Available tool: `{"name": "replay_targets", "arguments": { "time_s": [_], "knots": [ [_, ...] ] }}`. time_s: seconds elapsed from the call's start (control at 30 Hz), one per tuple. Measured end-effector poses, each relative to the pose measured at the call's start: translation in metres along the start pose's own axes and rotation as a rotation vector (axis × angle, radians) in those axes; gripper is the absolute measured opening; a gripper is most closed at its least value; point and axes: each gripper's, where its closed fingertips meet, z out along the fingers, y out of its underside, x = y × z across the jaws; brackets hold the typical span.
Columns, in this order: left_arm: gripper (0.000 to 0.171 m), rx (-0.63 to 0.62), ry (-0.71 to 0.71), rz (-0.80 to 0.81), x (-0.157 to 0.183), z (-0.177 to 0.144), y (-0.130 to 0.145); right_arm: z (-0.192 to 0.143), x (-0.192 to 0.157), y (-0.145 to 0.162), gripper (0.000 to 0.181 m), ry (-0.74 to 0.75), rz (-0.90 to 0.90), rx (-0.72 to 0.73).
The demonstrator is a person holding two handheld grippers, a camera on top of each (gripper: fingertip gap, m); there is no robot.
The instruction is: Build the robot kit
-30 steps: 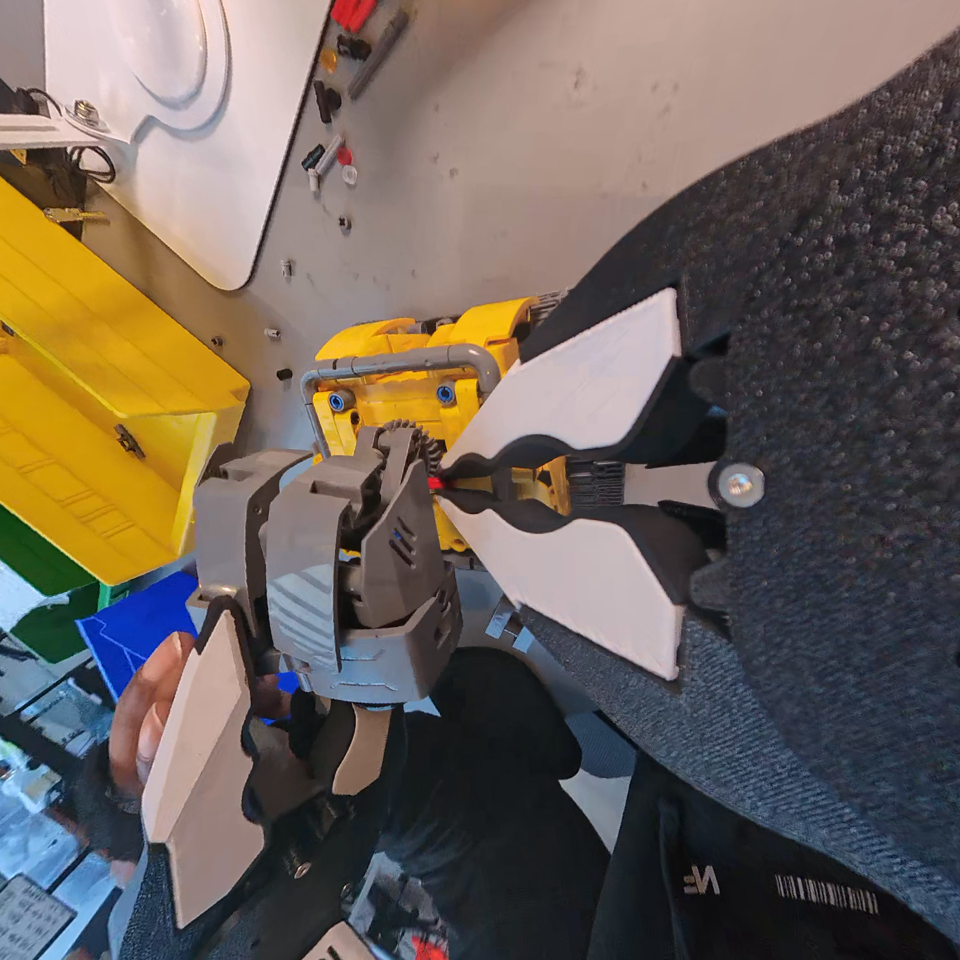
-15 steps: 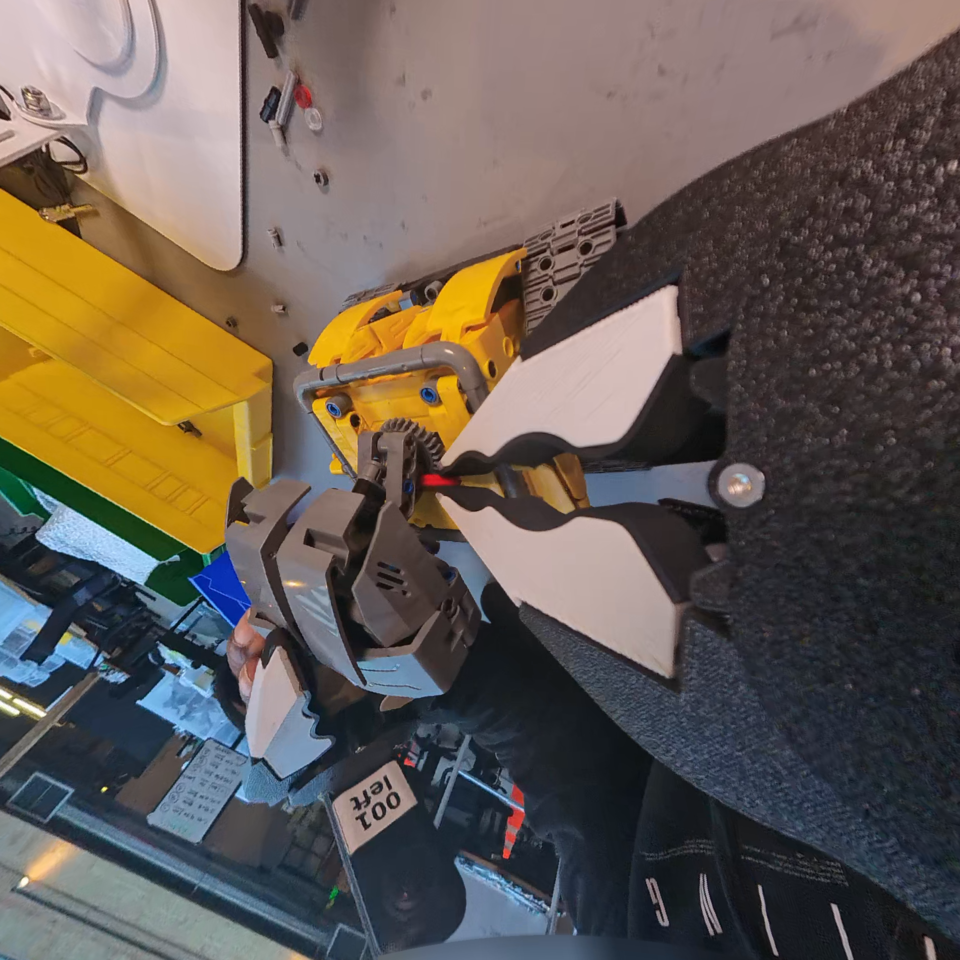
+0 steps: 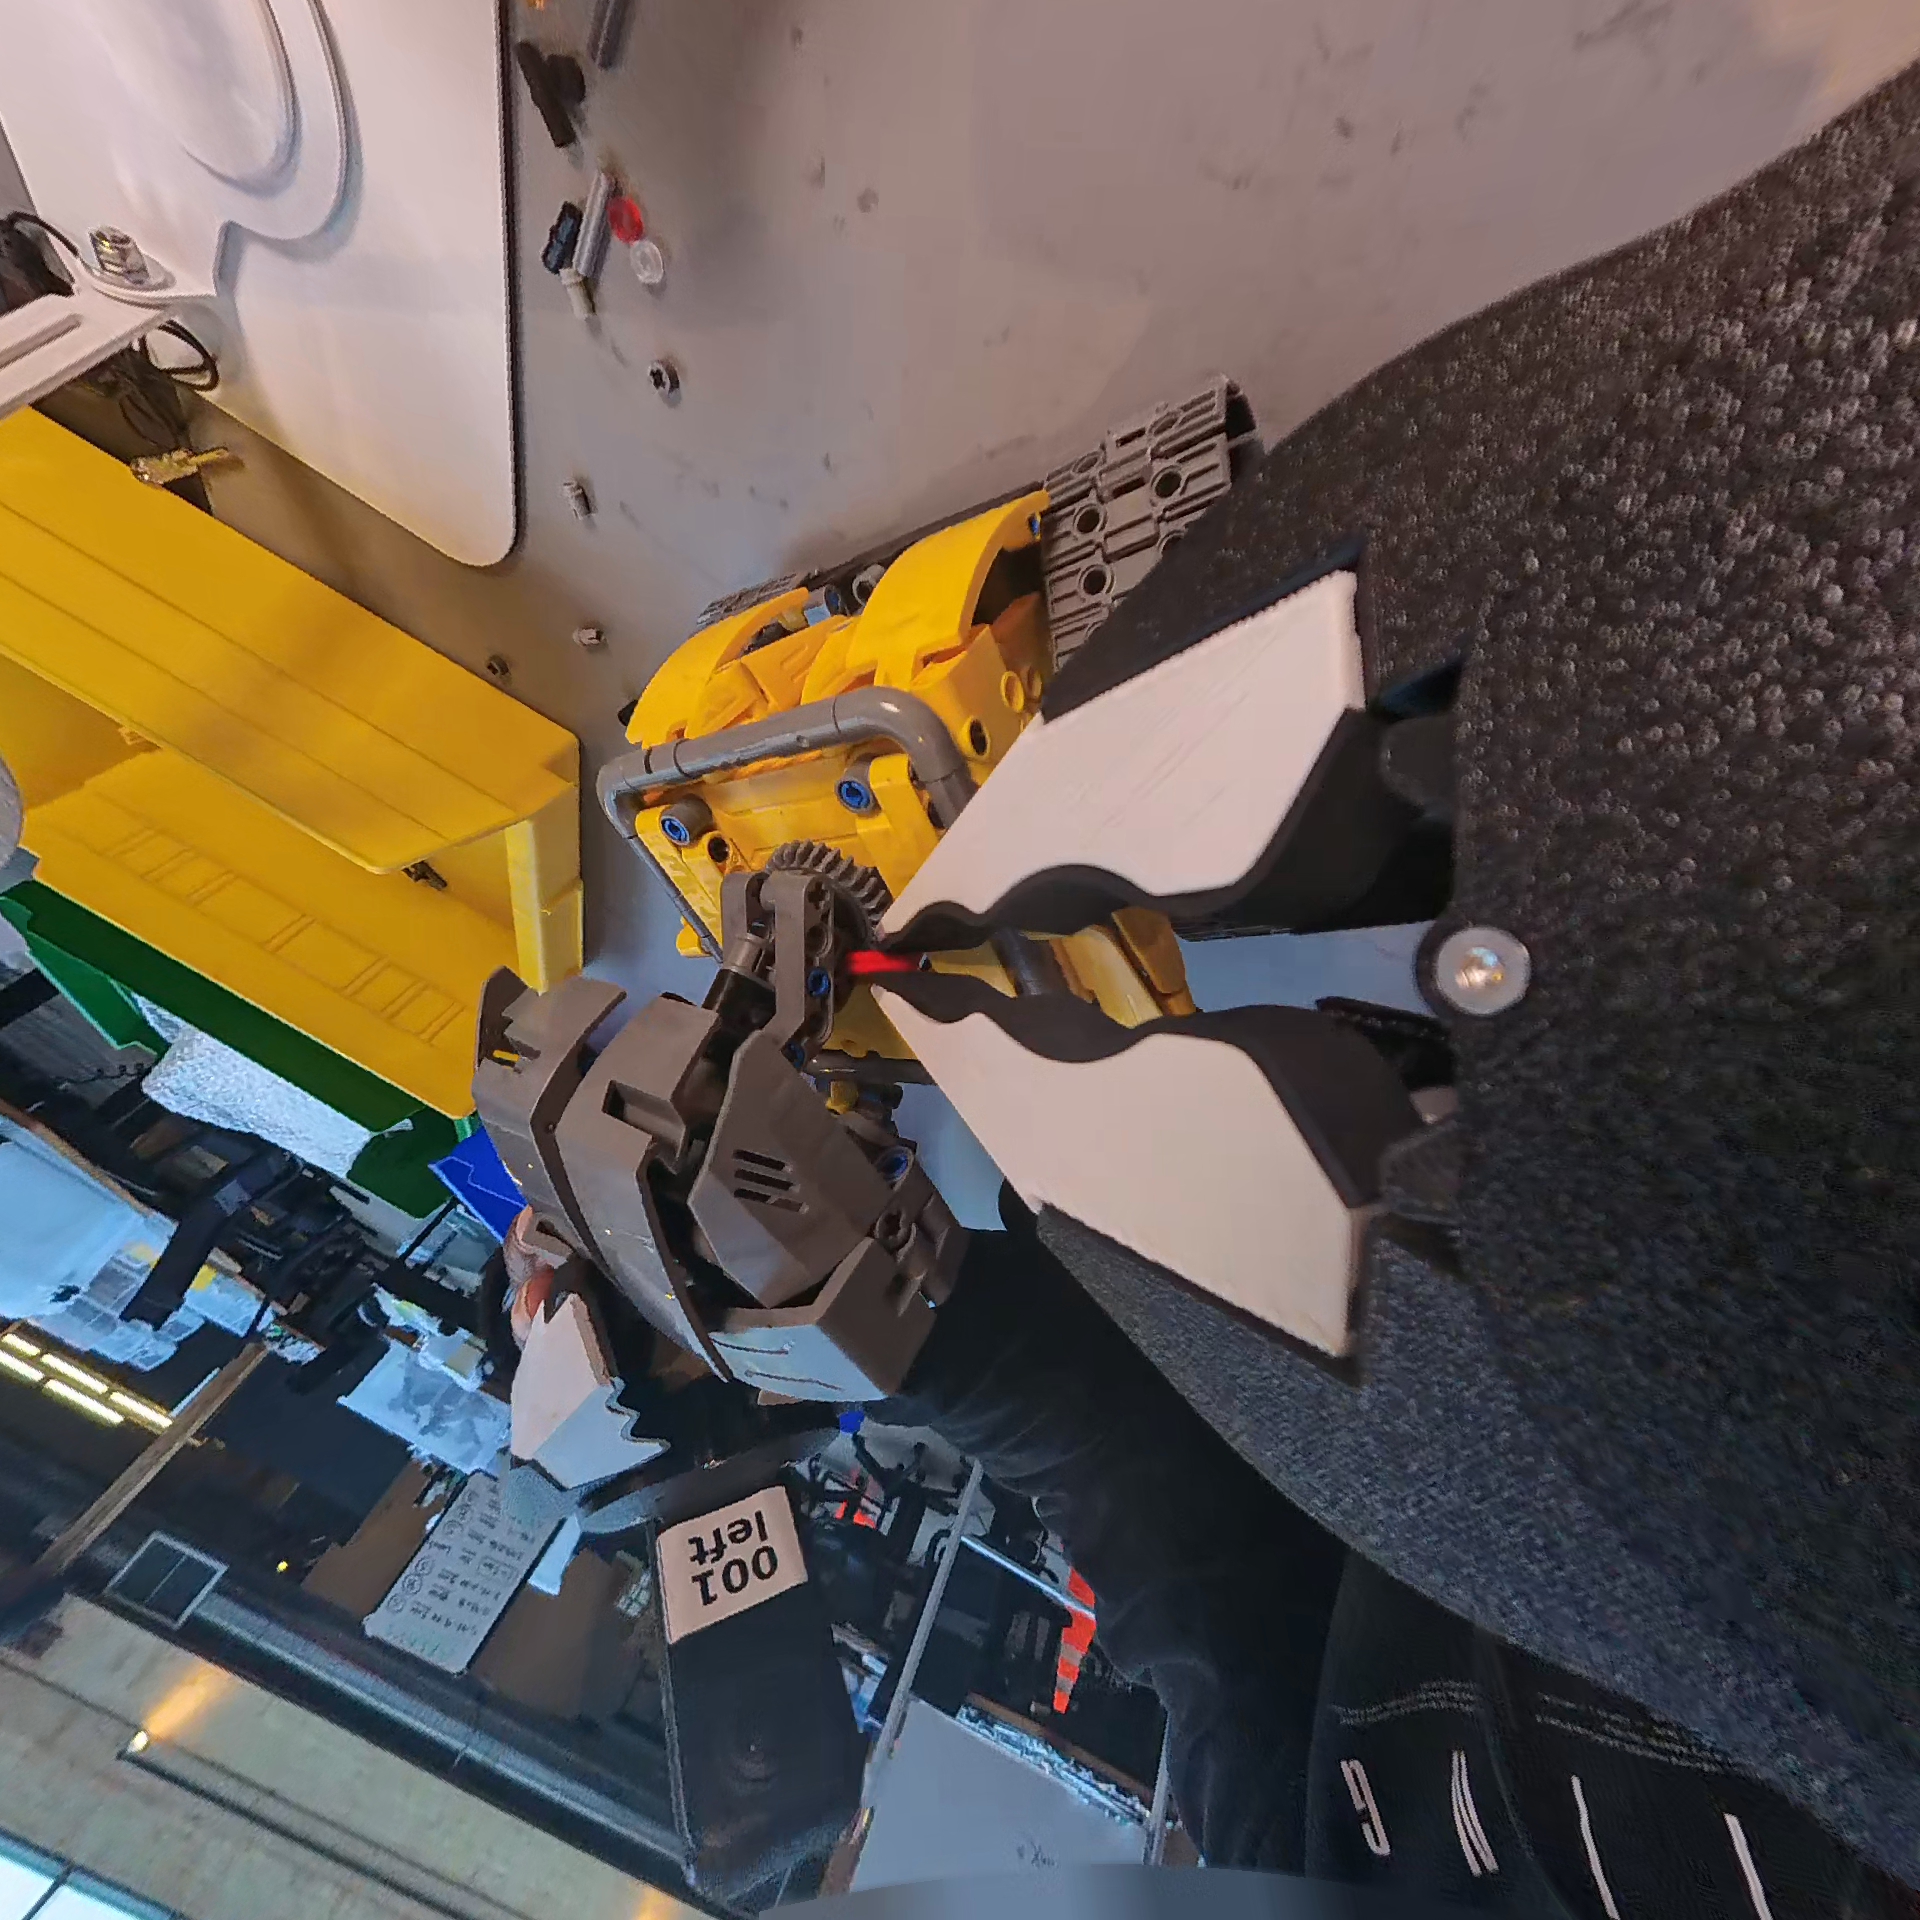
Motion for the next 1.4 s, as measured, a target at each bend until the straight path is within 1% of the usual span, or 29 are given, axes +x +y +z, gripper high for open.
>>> {"name": "replay_targets", "arguments": {
  "time_s": [0.1, 0.4, 0.57, 0.73, 0.93, 1.03, 1.17, 1.3, 1.4],
  "knots": [
    [0.030, 0.022, 0.010, -0.056, -0.001, -0.001, 0.001, 0.001, 0.002, -0.002, 0.002, 0.022, -0.016, -0.001],
    [0.030, 0.034, 0.019, -0.069, 0.000, -0.001, 0.000, 0.001, 0.001, -0.005, 0.003, 0.097, -0.103, 0.023],
    [0.031, 0.025, 0.017, -0.059, 0.000, -0.002, 0.001, 0.003, 0.002, 0.001, 0.003, 0.207, -0.275, 0.045],
    [0.031, 0.018, 0.017, -0.048, 0.001, -0.002, 0.000, 0.003, 0.003, 0.002, 0.003, 0.304, -0.477, 0.018],
    [0.030, 0.020, 0.020, -0.052, 0.002, -0.002, 0.000, 0.004, 0.004, 0.000, 0.003, 0.386, -0.633, -0.004],
    [0.030, 0.027, 0.022, -0.054, 0.002, -0.002, 0.000, 0.005, 0.004, -0.002, 0.001, 0.395, -0.646, 0.028],
    [0.029, 0.042, 0.033, -0.070, 0.003, -0.003, -0.001, 0.006, 0.002, -0.007, 0.000, 0.343, -0.579, 0.075],
    [0.030, 0.024, 0.019, -0.043, -0.001, -0.003, 0.003, 0.009, 0.004, -0.009, 0.000, 0.356, -0.604, 0.055],
    [0.030, 0.022, 0.017, -0.039, -0.002, -0.004, 0.003, 0.009, 0.003, -0.010, 0.000, 0.316, -0.574, 0.072]
  ]
}}
